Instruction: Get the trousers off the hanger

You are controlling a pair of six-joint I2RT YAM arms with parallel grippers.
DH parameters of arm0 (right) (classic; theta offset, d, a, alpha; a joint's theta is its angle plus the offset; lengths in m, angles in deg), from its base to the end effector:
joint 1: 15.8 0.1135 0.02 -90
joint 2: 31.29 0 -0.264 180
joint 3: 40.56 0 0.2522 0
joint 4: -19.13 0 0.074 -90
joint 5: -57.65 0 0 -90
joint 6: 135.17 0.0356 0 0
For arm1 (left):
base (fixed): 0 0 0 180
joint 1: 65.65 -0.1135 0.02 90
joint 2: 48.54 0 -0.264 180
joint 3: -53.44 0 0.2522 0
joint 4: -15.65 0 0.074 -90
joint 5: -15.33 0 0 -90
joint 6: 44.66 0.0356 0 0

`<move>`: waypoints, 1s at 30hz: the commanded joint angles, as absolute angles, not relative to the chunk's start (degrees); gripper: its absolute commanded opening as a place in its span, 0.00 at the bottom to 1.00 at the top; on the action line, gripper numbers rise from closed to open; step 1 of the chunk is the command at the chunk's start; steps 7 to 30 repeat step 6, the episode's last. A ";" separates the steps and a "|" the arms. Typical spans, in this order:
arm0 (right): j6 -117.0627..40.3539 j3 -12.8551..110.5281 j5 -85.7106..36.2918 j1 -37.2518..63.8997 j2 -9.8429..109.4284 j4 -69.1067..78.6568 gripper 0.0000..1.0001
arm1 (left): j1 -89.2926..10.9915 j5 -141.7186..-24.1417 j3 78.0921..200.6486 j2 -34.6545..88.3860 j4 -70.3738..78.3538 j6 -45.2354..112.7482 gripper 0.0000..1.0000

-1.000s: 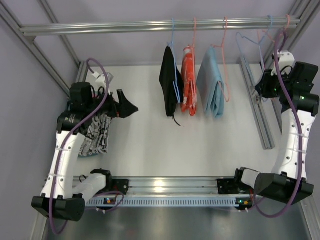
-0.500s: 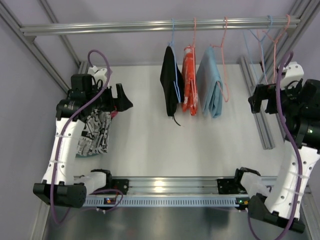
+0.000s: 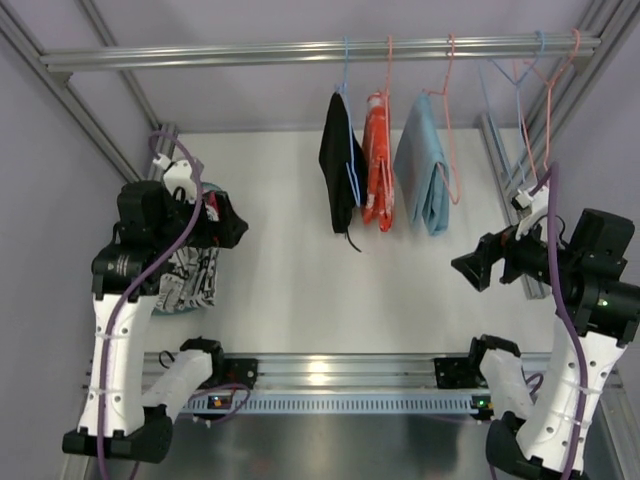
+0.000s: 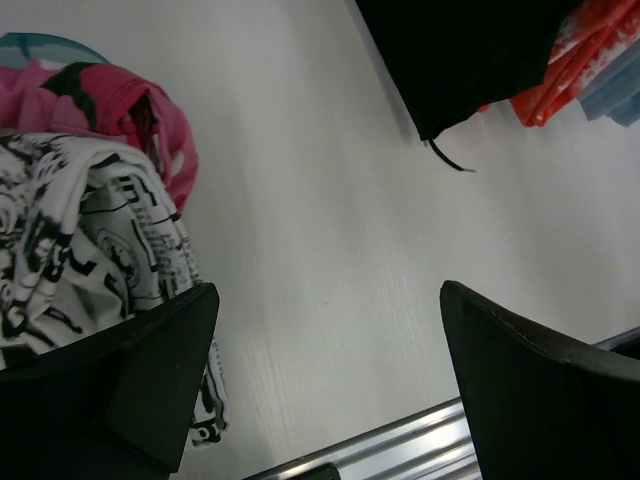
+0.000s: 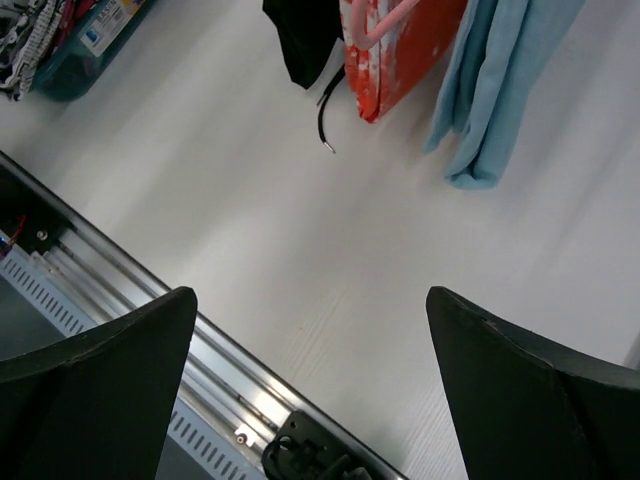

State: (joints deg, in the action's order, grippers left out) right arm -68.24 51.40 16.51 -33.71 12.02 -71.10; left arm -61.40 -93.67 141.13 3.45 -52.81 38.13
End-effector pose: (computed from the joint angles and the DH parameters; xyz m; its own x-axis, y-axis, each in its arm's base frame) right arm 0.0724 0.0048 0.4193 -0.4502 -0.1254 -0.8841 -0.5545 0.8153 0.1667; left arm 0.1515 -0.0229 0.4104 -0.5784 -0.0760 -0.8122 0.2727 0.9204 -0.2803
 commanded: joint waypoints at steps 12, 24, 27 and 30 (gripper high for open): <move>-69.87 48.70 20.12 -34.26 8.01 -69.17 0.99 | -65.03 -83.72 137.69 -5.73 -53.84 42.26 0.99; -69.87 48.70 20.12 -34.26 8.01 -69.17 0.99 | -65.03 -83.72 137.69 -5.73 -53.84 42.26 0.99; -69.87 48.70 20.12 -34.26 8.01 -69.17 0.99 | -65.03 -83.72 137.69 -5.73 -53.84 42.26 0.99; -69.87 48.70 20.12 -34.26 8.01 -69.17 0.99 | -65.03 -83.72 137.69 -5.73 -53.84 42.26 0.99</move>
